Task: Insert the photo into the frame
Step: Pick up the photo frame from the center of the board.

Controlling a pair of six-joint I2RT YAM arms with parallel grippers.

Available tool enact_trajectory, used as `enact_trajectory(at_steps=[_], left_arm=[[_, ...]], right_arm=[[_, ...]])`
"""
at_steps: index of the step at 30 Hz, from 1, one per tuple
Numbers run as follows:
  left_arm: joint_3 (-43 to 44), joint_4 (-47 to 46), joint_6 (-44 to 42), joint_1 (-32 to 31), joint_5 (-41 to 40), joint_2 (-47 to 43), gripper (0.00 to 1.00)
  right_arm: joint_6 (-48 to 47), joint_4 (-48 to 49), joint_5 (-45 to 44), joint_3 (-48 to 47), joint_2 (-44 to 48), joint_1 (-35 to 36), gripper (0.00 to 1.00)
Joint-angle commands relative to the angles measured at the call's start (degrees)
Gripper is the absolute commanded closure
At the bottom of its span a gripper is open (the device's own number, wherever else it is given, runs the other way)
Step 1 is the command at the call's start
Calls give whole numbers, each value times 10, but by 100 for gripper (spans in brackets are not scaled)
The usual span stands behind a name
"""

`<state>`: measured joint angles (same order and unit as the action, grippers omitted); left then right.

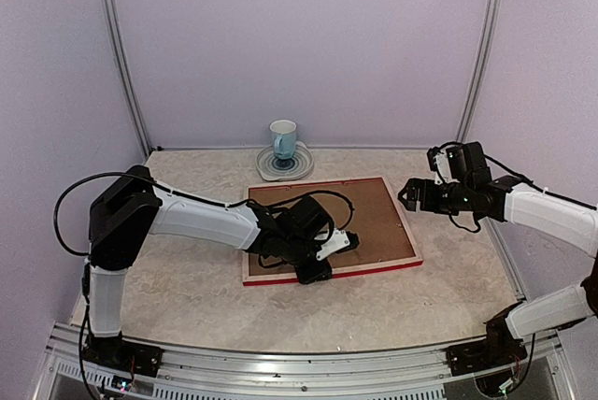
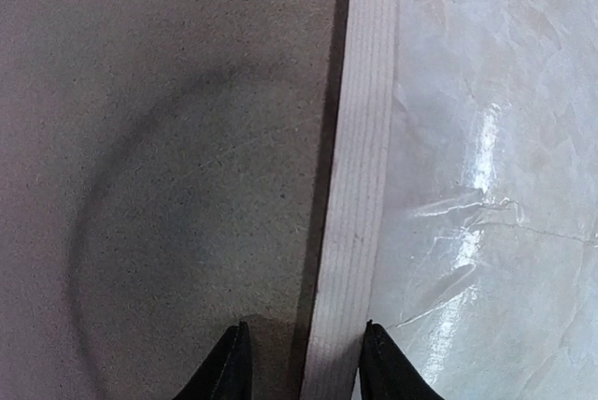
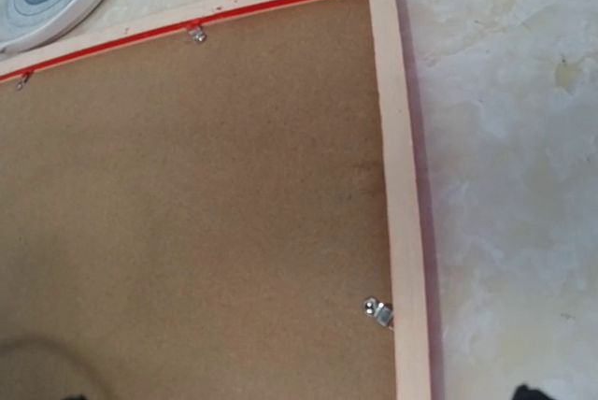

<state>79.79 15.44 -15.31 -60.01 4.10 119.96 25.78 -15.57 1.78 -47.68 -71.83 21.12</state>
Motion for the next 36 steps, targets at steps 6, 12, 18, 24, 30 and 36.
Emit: enact_trajectory(at_steps=[6, 12, 18, 24, 30, 36], left_arm=[[4, 11, -1, 2, 6, 28, 73], [4, 11, 2, 1, 1, 26, 87], [4, 13, 6, 1, -14, 11, 97], [3, 12, 5, -6, -35, -15, 100], [10, 19, 4, -15, -62, -31, 100], [17, 21, 5, -19, -84, -58, 100]], right_arm=[[20, 6, 6, 7, -9, -6, 2], [36, 6, 10, 17, -15, -11, 1], [56, 9, 21, 34, -24, -23, 1], [80, 23, 76, 58, -33, -60, 1], [104, 59, 153, 92, -43, -91, 1], [127, 99, 209, 116, -64, -103, 1]])
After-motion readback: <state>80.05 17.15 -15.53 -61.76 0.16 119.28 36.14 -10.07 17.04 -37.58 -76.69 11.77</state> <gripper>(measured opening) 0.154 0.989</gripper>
